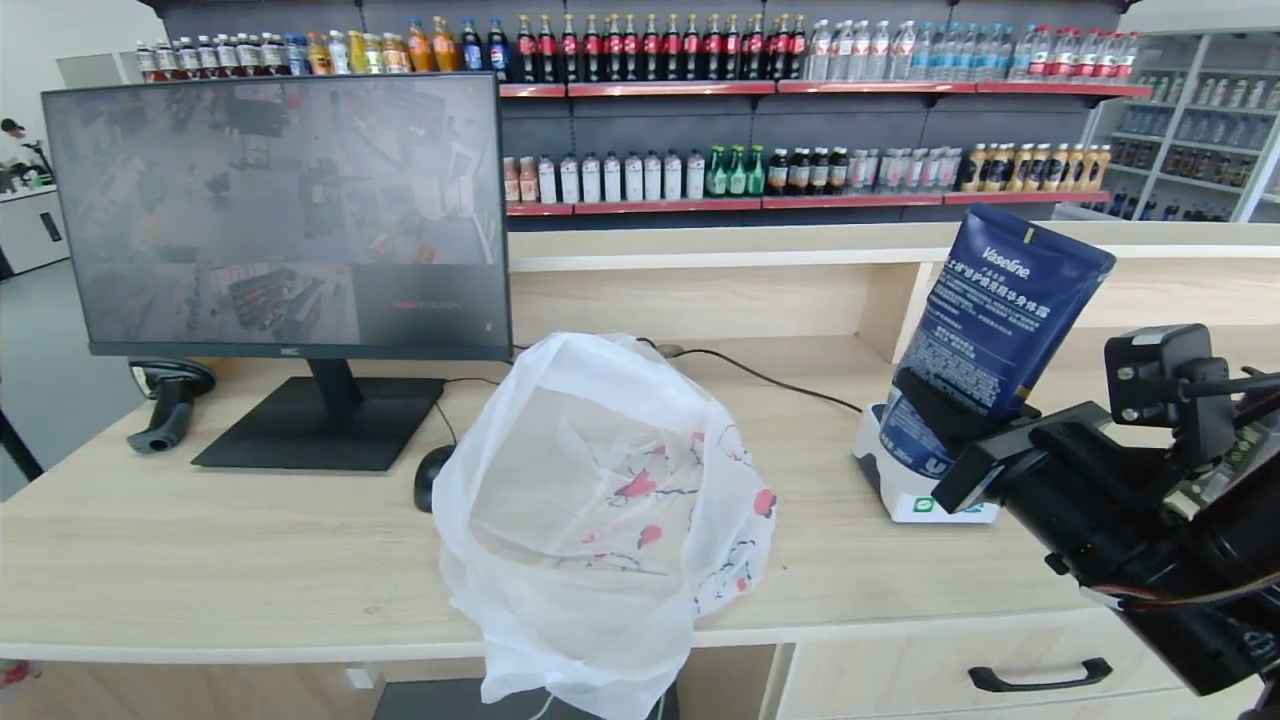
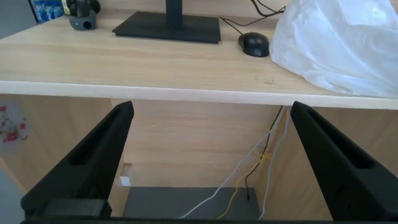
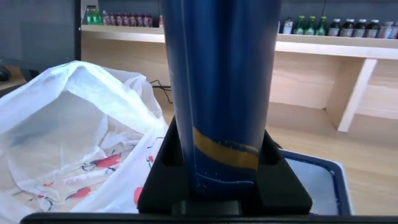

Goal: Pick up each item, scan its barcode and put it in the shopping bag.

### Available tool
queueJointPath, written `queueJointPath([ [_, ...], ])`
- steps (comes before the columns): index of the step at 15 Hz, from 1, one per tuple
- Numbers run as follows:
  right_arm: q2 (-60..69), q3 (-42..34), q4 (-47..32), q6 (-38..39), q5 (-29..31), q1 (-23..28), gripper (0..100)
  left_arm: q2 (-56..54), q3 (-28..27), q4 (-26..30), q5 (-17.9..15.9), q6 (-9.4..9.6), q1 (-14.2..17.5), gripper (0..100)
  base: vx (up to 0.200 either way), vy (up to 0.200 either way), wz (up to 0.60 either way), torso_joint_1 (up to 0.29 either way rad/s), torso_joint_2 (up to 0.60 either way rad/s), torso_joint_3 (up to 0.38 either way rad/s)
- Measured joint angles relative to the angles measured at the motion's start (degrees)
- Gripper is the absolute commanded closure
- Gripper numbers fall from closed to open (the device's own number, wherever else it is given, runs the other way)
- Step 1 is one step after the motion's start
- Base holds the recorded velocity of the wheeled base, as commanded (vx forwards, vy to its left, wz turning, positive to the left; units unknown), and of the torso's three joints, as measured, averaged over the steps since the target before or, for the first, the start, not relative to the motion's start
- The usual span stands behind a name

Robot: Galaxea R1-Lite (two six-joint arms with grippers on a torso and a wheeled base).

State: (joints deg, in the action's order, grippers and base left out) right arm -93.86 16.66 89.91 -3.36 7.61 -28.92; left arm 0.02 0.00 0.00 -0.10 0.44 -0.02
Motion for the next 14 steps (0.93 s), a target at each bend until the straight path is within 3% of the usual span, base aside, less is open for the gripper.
queueJointPath([
  [4, -0.2, 0.0, 0.0, 0.0, -0.1, -0.1, 100, 0.0, 0.0, -0.2, 0.0, 0.02, 0.1, 0, 0.0, 0.0, 0.15, 0.002, 0.0, -0.001],
  [7, -0.5, 0.3, 0.1, -0.4, -3.9, -0.8, 100, 0.0, 0.0, -0.1, 0.0, 0.0, 0.0, 0, 0.0, 0.0, 0.0, 0.0, 0.0, 0.0],
  [10, -2.4, 2.5, 0.0, -0.3, -5.8, -5.2, 100, 0.0, 0.0, -0.1, 0.0, 0.0, 0.0, 0, 0.0, 0.0, 0.0, 0.0, 0.0, 0.0],
  [14, -10.4, 11.5, 0.0, 1.0, -6.0, -12.5, 100, 0.0, 0.0, -0.1, 0.0, 0.0, 0.0, 0, 0.0, 0.0, 0.0, 0.0, 0.0, 0.0],
])
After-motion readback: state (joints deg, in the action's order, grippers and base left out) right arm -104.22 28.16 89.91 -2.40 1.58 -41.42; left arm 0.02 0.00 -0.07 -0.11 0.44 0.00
